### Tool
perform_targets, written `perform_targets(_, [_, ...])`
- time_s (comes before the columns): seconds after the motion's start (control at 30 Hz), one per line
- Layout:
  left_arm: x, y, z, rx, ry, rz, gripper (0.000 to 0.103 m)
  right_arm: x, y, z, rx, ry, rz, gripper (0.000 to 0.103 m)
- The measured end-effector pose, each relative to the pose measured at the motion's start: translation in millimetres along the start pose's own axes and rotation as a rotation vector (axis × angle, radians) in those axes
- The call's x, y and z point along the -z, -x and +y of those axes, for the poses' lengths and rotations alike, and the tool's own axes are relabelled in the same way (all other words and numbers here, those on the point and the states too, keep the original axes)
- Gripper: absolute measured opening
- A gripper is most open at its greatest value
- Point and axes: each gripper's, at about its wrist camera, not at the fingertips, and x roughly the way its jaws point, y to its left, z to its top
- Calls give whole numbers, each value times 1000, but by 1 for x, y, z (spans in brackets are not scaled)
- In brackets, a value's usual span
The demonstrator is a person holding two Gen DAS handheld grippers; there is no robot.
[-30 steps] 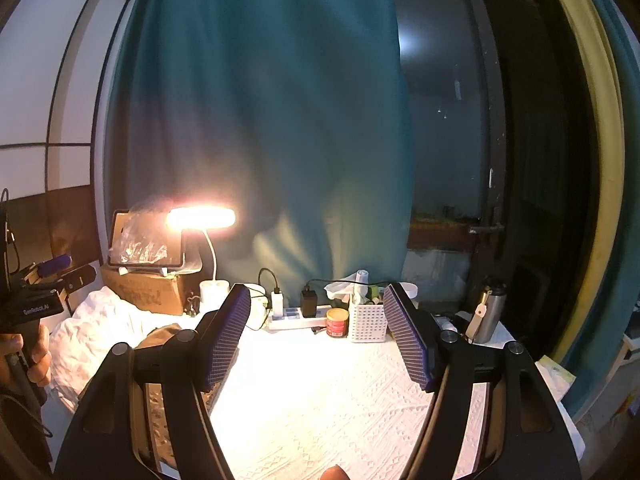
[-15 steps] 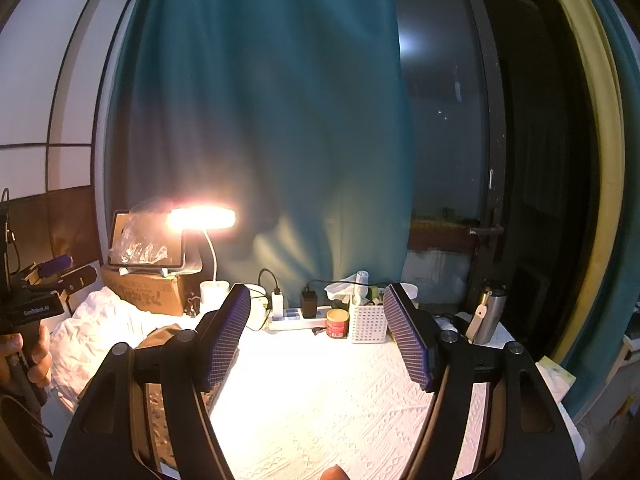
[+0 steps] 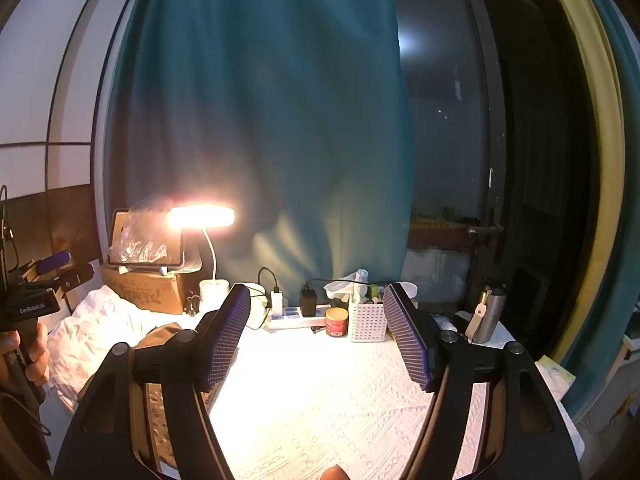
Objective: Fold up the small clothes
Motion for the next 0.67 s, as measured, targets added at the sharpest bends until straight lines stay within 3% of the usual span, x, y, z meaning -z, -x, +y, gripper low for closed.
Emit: perform_targets(0.67, [3, 0, 0, -8, 4, 5, 101, 5, -2, -2, 0, 2, 18, 72])
